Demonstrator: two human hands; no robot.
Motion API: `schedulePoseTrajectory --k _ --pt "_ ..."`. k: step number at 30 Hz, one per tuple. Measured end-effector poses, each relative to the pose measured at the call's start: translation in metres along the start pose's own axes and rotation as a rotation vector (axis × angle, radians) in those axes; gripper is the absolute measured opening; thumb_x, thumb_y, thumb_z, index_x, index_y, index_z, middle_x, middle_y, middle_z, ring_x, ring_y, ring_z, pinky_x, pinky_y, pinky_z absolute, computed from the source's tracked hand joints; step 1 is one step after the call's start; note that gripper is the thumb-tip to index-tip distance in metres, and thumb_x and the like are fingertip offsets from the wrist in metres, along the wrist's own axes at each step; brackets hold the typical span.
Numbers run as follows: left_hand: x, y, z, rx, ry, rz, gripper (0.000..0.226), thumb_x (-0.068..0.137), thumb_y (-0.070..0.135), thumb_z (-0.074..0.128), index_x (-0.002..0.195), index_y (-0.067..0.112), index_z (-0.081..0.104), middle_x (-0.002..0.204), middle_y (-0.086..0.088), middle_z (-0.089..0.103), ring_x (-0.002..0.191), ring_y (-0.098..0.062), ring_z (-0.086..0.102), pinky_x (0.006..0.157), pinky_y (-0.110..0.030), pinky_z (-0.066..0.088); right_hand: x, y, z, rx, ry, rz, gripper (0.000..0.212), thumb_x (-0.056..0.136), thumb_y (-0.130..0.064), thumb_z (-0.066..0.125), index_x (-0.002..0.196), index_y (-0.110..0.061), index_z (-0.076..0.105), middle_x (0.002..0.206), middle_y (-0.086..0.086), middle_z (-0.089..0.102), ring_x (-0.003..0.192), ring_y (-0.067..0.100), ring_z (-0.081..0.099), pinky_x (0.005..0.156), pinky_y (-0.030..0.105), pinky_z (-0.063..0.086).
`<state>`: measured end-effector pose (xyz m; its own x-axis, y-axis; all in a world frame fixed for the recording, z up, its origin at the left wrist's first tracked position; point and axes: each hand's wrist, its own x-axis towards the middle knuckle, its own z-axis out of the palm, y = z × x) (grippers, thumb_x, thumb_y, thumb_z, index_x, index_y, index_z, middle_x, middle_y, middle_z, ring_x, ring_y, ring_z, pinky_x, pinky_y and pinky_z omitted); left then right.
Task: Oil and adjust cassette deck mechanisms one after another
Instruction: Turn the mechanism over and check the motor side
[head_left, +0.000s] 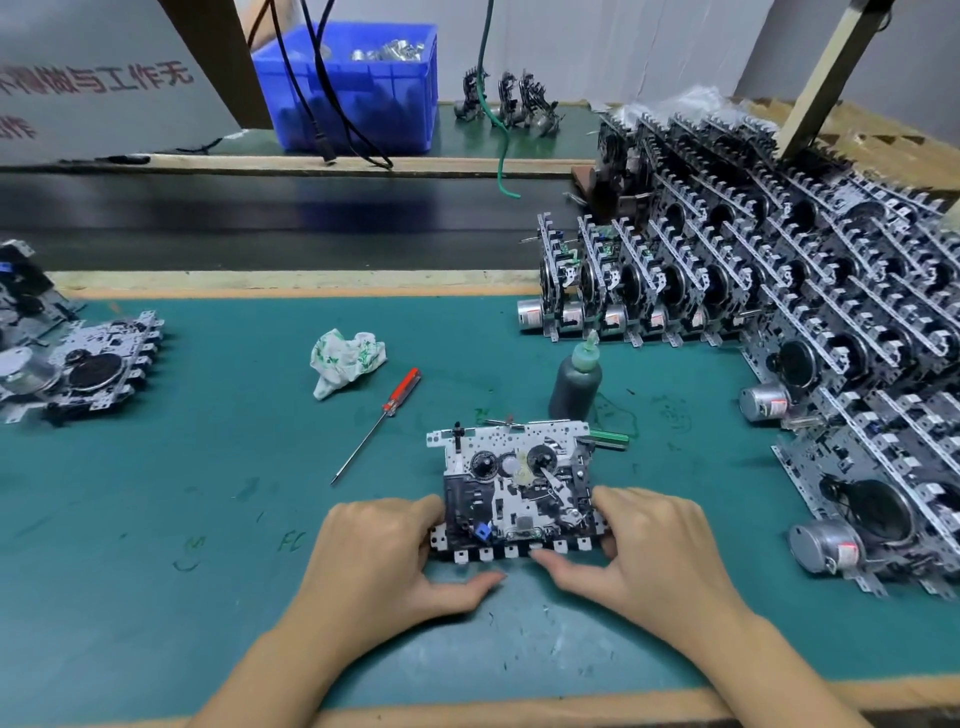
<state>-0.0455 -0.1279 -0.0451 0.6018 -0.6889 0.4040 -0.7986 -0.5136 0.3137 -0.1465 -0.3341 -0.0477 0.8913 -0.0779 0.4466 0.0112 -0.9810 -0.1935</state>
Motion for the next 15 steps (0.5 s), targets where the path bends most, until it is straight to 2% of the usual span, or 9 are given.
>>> schedulePoseTrajectory --k 3,6,11,15 --pt "-0.0012 -0.0016 -0.0007 0.006 -0.015 -0.009 0.052 0.059 0.068 0.056 0.057 0.025 0.027 0.039 0.008 0.040 0.035 -0.013 0.042 0.034 -0.021 0.036 -0.0027 0.0098 -0.0030 0.020 -0.029 -0.117 0.050 0.074 -0.060 0.052 0.053 -0.017 0.040 0.047 -0.005 0.041 0.042 0.016 0.042 0.037 0.021 0.032" --pt "-0.0008 -0.0041 -0.0019 -0.010 0.004 -0.001 0.051 0.063 0.064 0.057 0.052 0.019 0.034 0.039 0.007 0.039 0.035 -0.013 0.038 0.035 -0.020 0.033 -0.0027 0.0123 -0.0036 0.012 -0.013 -0.147 0.053 0.079 -0.059 0.049 0.050 -0.015 0.041 0.046 -0.004 0.041 0.042 0.016 0.041 0.035 0.022 0.032" --pt "0.0007 -0.0026 0.0005 0.036 0.044 -0.073 0.055 0.066 0.061 0.055 0.046 0.013 0.037 0.036 0.002 0.037 0.032 -0.019 0.039 0.034 -0.021 0.029 -0.0028 0.0101 -0.0044 0.071 -0.004 -0.131 0.051 0.069 -0.064 0.055 0.052 -0.018 0.040 0.048 -0.008 0.041 0.045 0.011 0.039 0.041 0.025 0.031" --pt "-0.0004 -0.0043 0.0002 0.021 0.026 -0.010 0.057 0.065 0.066 0.056 0.047 0.015 0.037 0.036 0.004 0.037 0.032 -0.017 0.039 0.032 -0.021 0.032 -0.0036 0.0092 -0.0028 0.046 0.008 -0.128 0.051 0.070 -0.062 0.054 0.050 -0.017 0.041 0.047 -0.007 0.040 0.044 0.013 0.040 0.040 0.025 0.030"
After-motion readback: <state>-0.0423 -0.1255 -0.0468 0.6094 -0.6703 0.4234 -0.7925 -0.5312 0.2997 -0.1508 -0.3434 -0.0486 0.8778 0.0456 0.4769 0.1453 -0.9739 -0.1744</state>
